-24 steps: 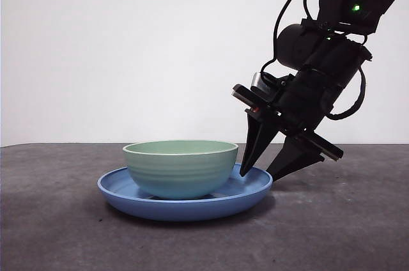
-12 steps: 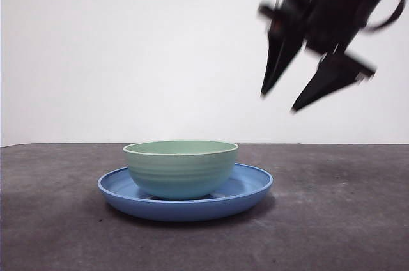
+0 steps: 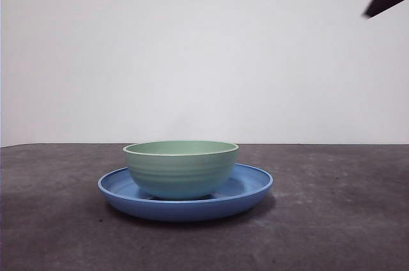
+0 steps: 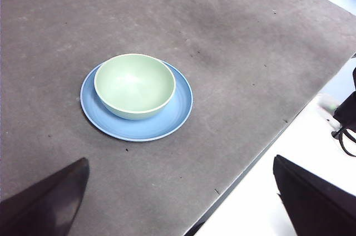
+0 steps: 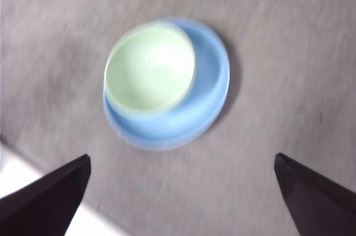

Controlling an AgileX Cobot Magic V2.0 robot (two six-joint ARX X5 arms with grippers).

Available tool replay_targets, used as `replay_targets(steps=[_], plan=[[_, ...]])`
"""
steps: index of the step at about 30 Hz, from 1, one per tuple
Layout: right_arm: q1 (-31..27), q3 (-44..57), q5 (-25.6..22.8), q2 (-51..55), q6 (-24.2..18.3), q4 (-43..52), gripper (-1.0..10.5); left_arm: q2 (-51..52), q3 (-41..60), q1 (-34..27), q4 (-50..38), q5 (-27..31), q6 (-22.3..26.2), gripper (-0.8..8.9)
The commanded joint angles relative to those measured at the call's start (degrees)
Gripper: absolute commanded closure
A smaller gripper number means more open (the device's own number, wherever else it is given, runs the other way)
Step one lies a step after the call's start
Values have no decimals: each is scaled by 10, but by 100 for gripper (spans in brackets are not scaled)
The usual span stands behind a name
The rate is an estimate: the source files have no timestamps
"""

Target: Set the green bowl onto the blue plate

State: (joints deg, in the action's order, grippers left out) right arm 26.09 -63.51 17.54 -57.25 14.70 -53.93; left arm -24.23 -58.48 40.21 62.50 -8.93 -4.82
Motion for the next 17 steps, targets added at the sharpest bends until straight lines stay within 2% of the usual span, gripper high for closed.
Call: replay_targets(steps=[1, 10, 17], plan=[[23, 26, -3, 59, -8, -20, 357, -2, -5, 3, -8, -1, 7, 283], [72, 98, -5, 284, -15, -38, 358, -2, -5, 3, -9, -1, 7, 283], [73, 99, -6, 360, -19, -91, 358, -2, -5, 3, -7, -1, 7, 283]])
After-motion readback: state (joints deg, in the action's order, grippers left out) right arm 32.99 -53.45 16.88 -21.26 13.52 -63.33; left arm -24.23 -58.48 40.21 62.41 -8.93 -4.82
